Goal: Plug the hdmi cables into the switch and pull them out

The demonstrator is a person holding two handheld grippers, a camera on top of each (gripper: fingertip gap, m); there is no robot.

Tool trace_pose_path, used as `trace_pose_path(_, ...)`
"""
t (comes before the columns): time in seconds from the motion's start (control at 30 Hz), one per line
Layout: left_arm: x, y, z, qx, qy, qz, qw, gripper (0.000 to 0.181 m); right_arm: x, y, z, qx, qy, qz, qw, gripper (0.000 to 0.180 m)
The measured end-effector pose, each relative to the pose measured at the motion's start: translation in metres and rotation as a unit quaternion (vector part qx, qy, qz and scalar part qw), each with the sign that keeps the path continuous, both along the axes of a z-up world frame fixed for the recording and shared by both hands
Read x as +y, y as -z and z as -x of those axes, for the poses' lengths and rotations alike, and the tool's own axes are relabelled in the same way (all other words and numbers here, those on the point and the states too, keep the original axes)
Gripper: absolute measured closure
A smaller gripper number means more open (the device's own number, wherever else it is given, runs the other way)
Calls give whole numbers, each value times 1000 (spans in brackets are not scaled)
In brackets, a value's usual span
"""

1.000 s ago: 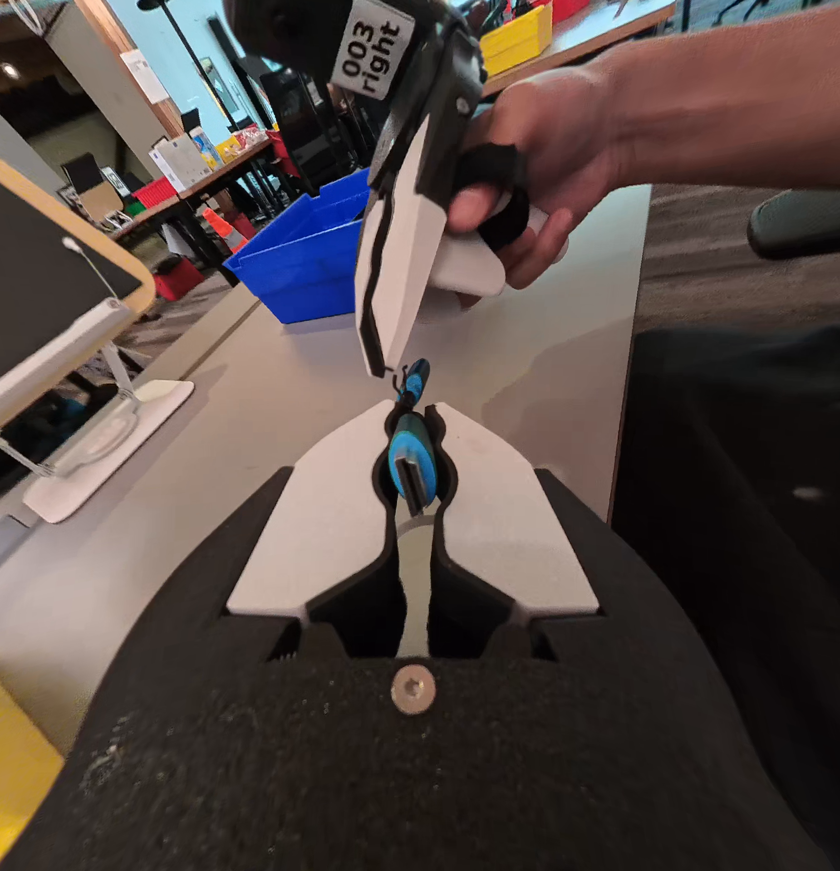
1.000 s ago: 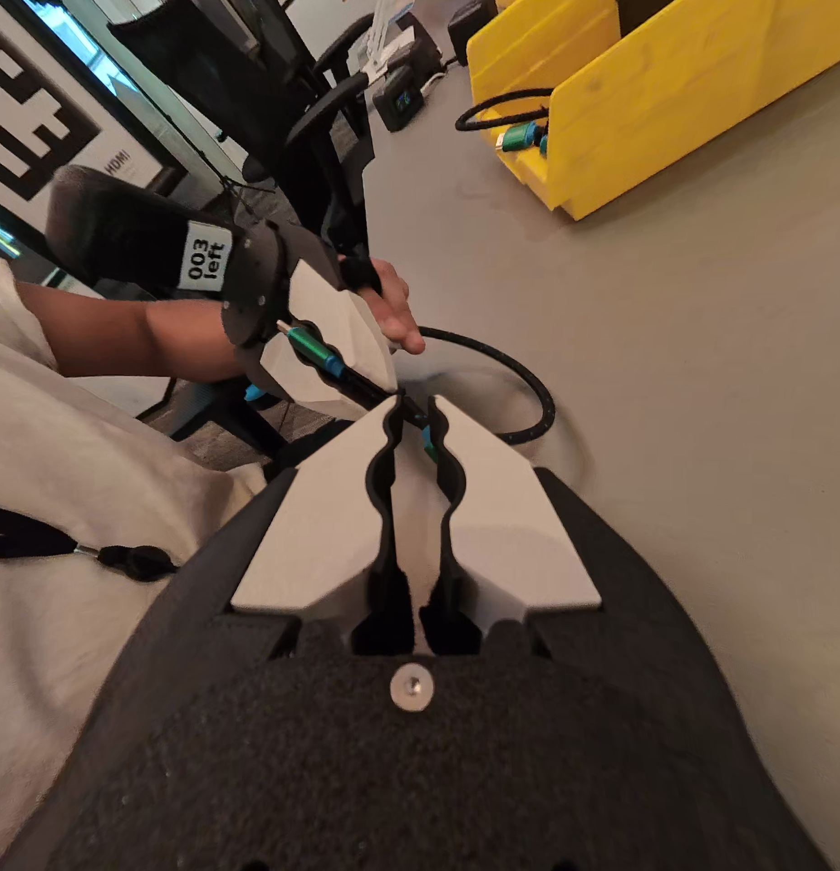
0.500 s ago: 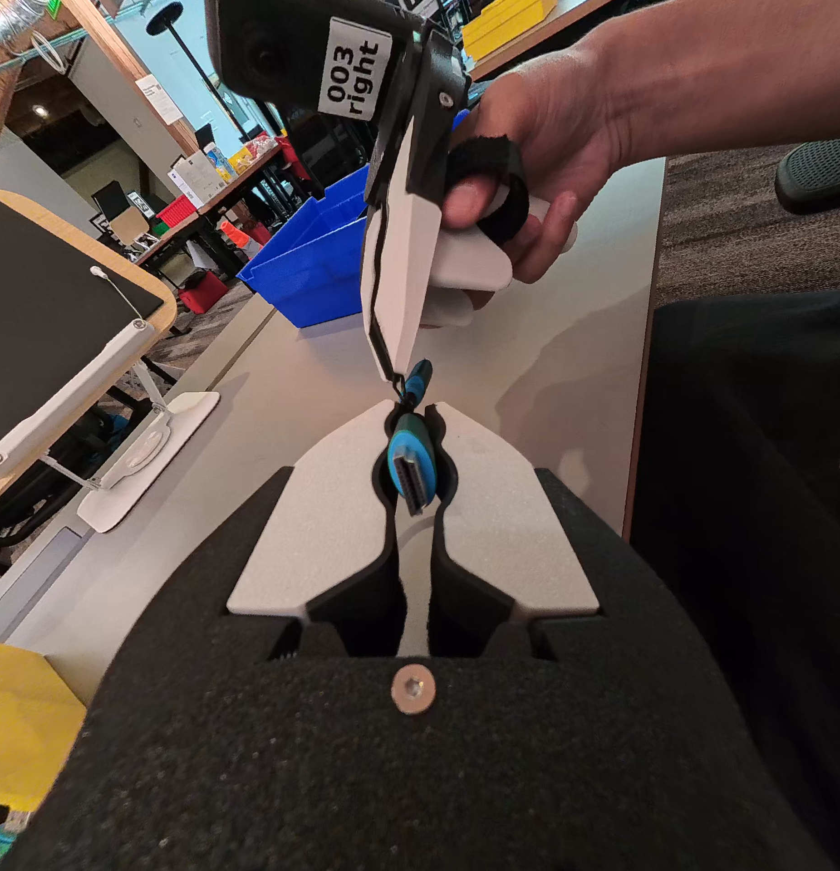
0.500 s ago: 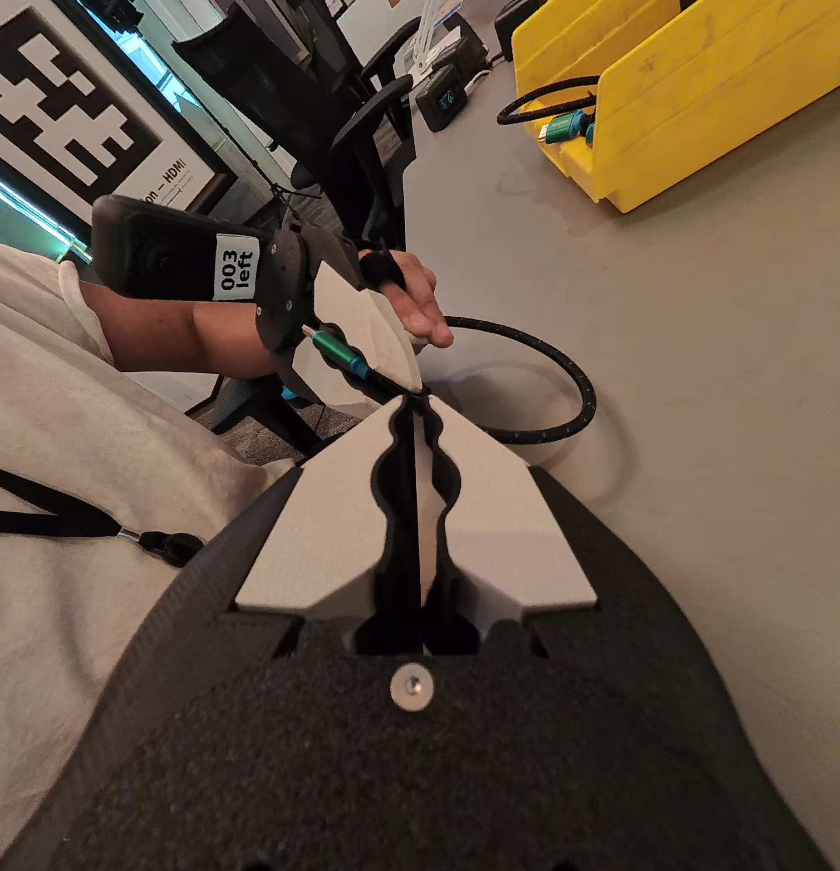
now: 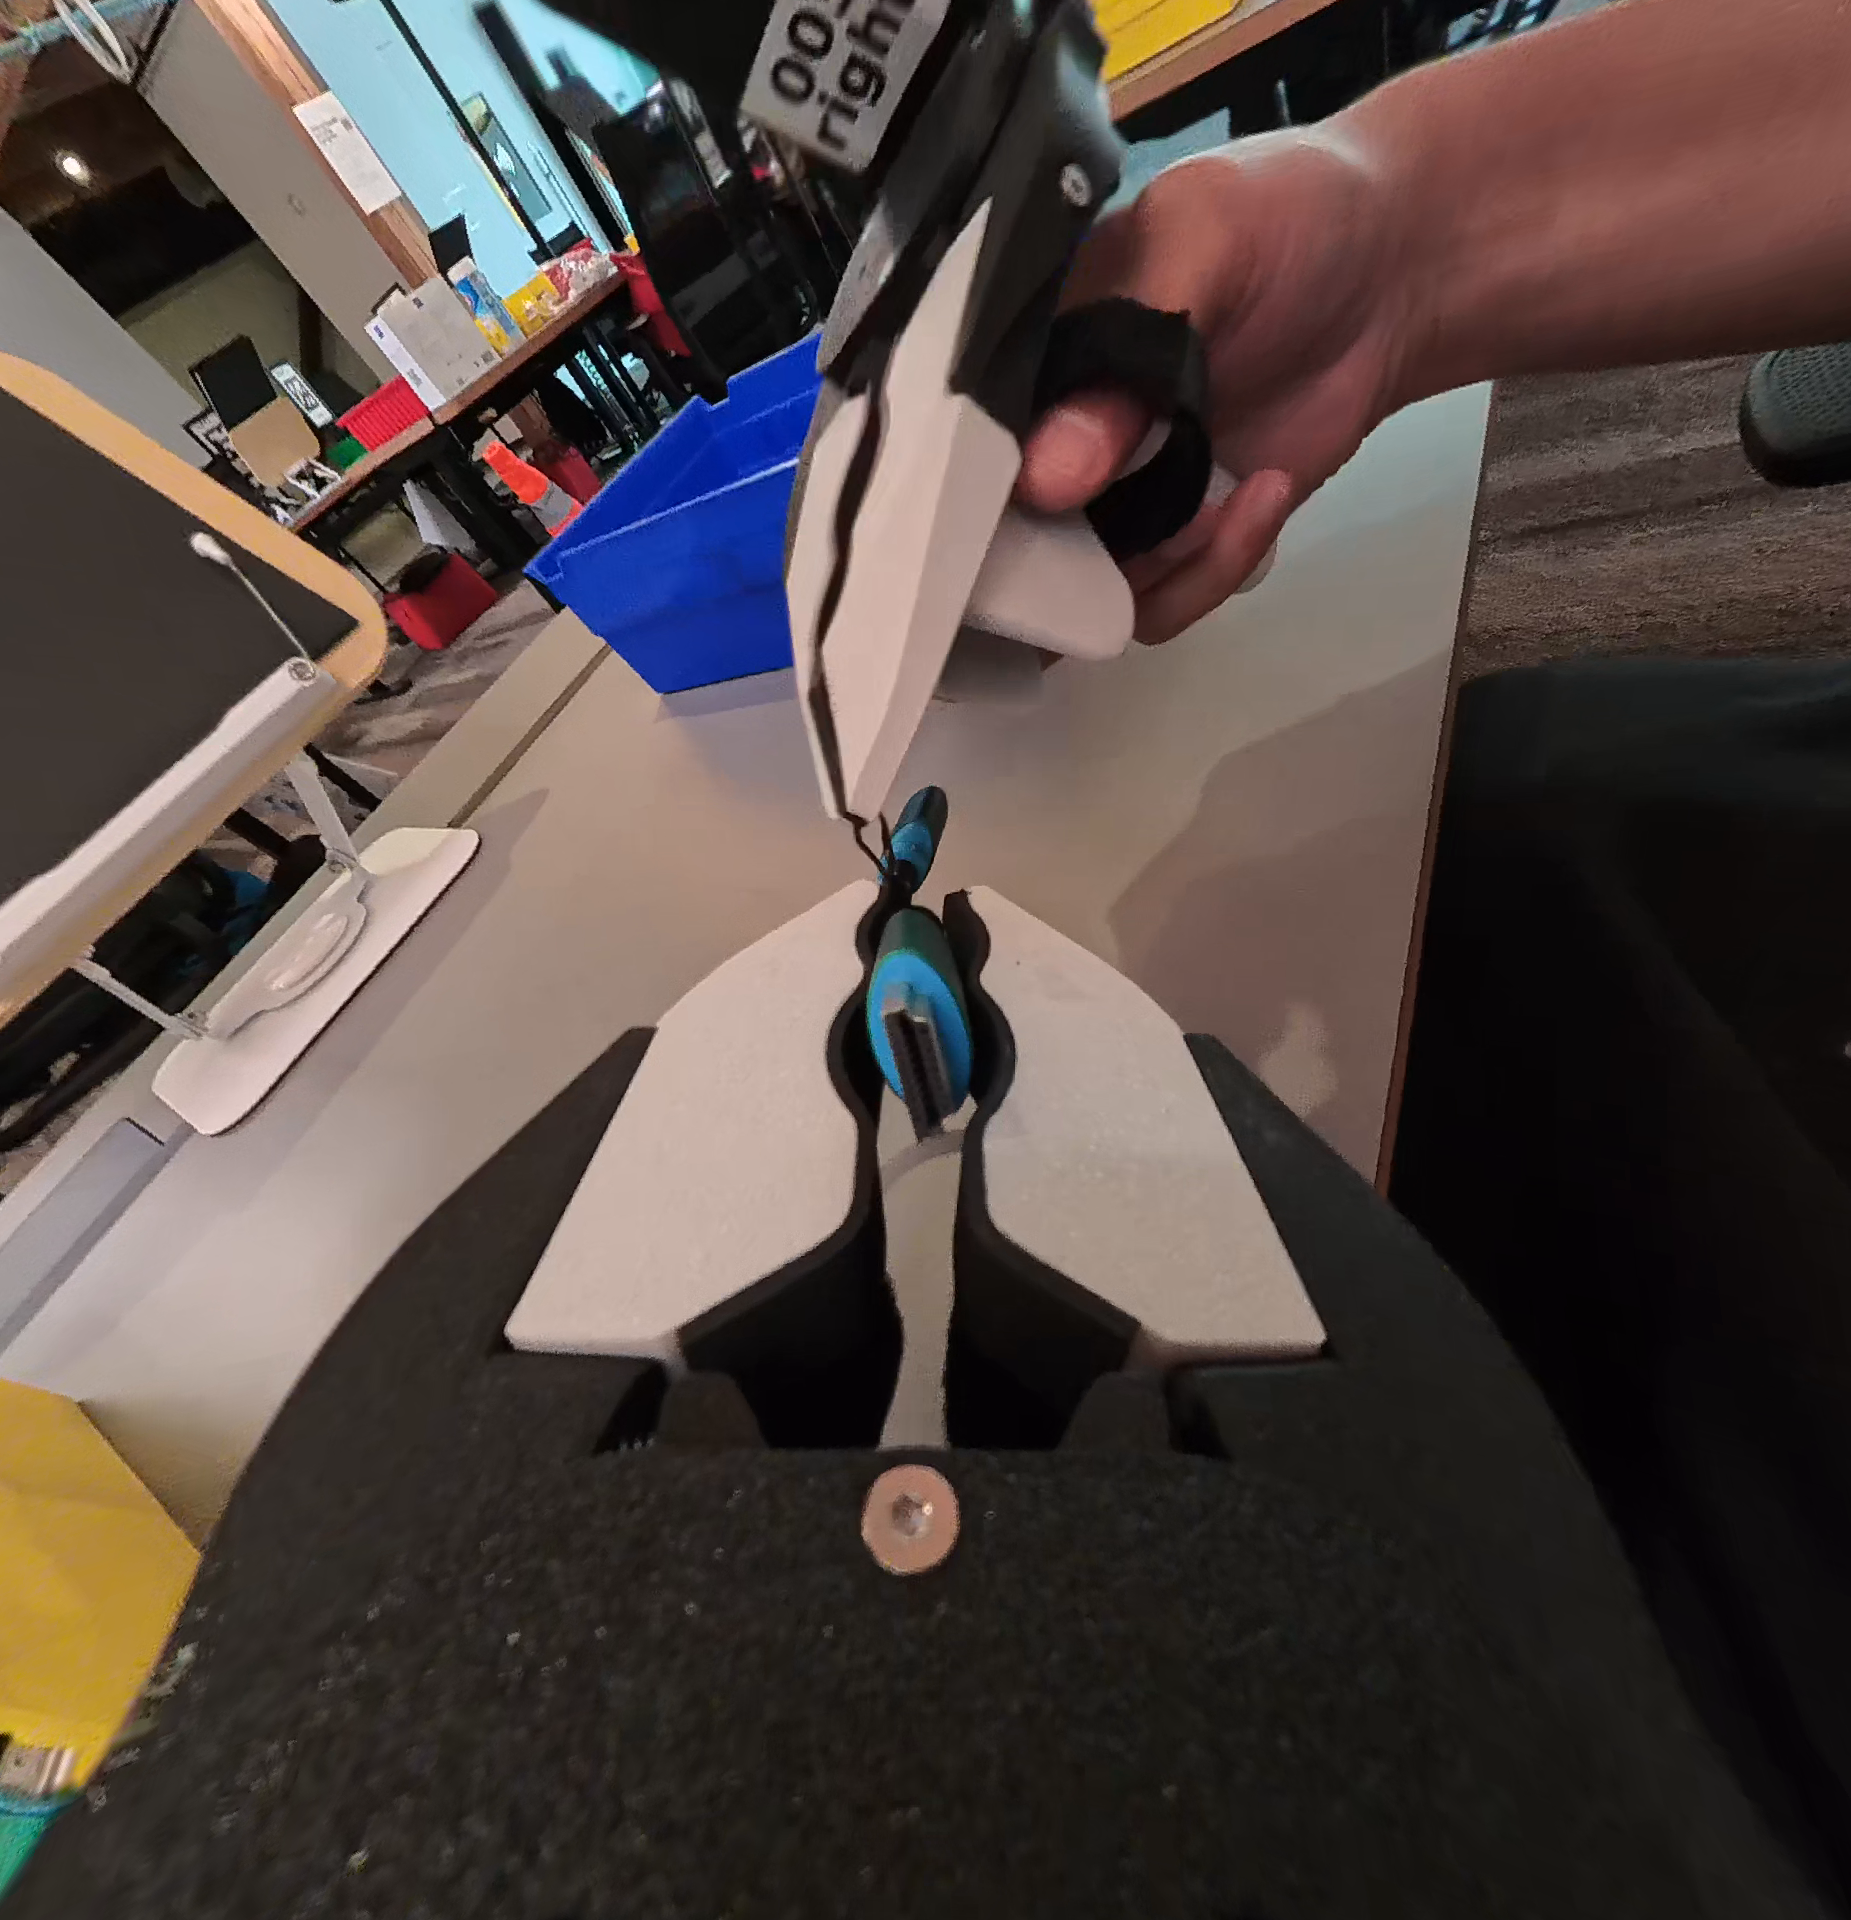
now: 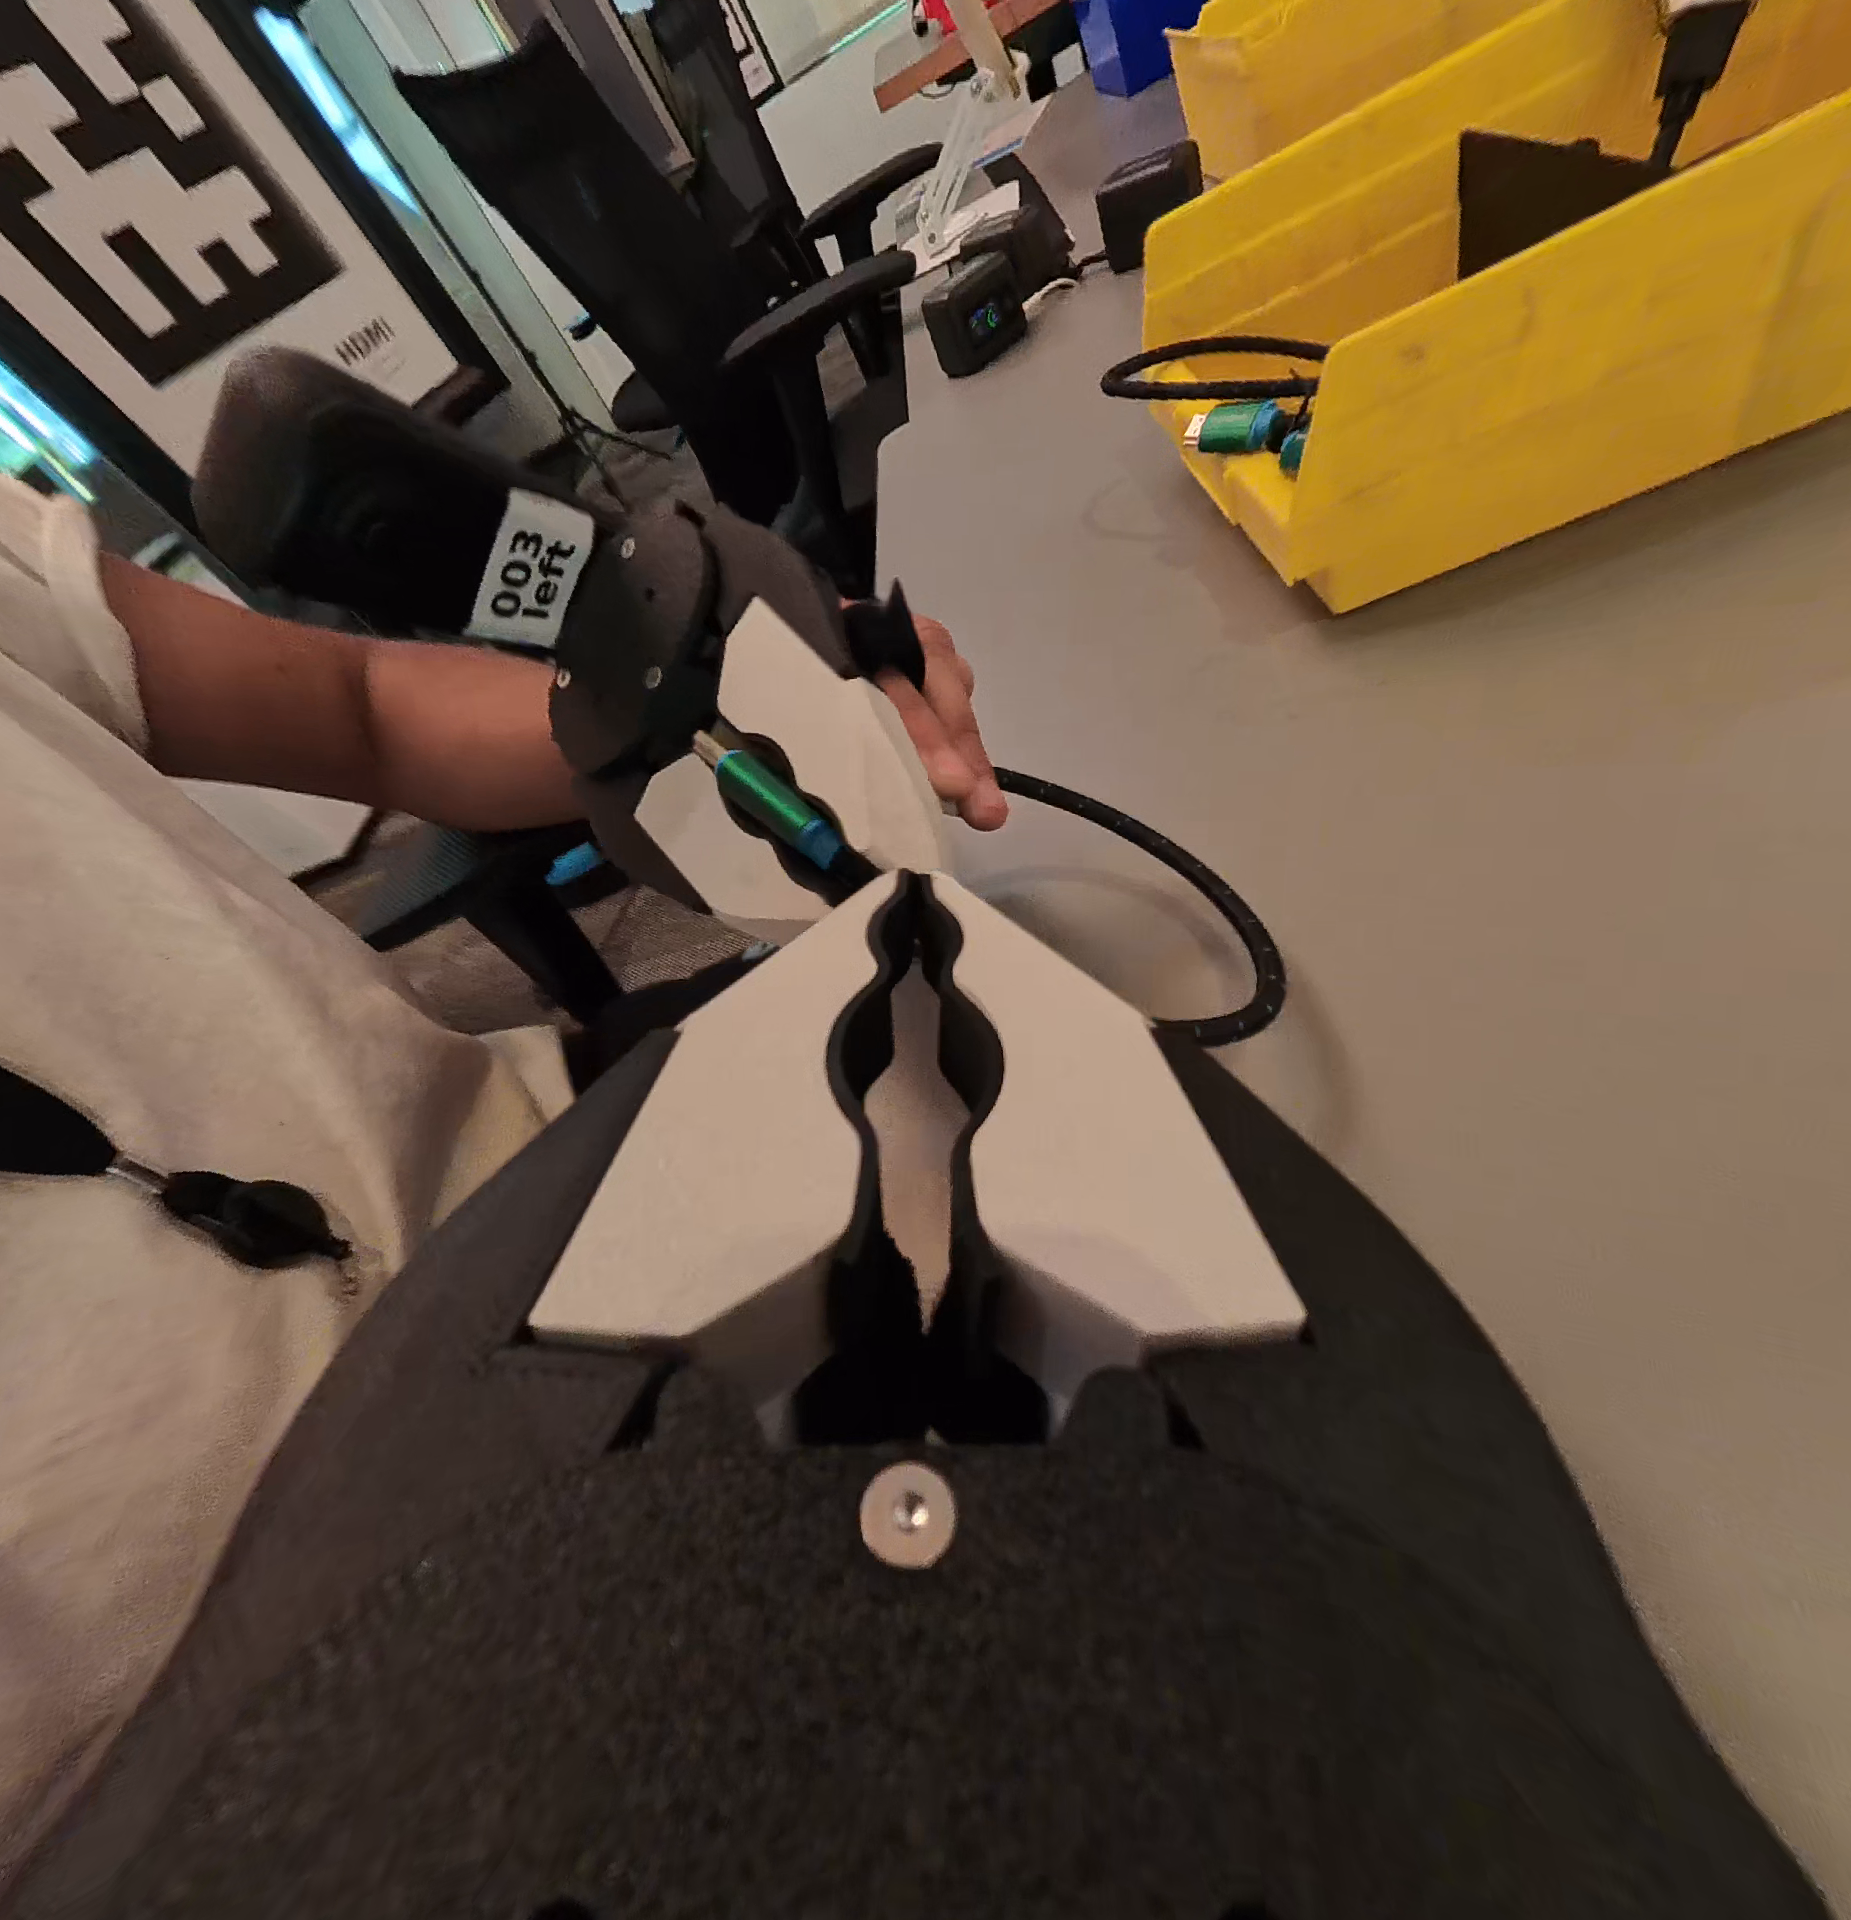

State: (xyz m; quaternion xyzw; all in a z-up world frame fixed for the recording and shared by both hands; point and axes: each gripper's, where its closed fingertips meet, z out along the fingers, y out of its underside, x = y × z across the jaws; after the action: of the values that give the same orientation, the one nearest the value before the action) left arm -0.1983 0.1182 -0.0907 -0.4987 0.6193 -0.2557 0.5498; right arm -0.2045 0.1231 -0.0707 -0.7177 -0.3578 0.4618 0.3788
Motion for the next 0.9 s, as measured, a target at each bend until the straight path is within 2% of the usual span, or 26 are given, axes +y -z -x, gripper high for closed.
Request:
trace_pose_path(0.2,13,7,3,6,-29,66,997,171,-3,16,3,-130,3,-105,986,180)
trace_pose_path(0.47,15,-15,8,-74,-5,178,981,172,13,29,-9,-165,48,-108,979,180)
trace_pose_path(0.57,17,-20,11,-87,-2,190,978,172,14,25,-6,-140,53,-107,983,180)
trace_pose_path(0.77,19,-13,11,-66,-16,147,987,171,11,3,-5,-79,63,-101,990,180)
trace_pose_path(0.9,20,-9,9,-59,-26,134,989,171,10,3,-1,-81,66,-96,990,168)
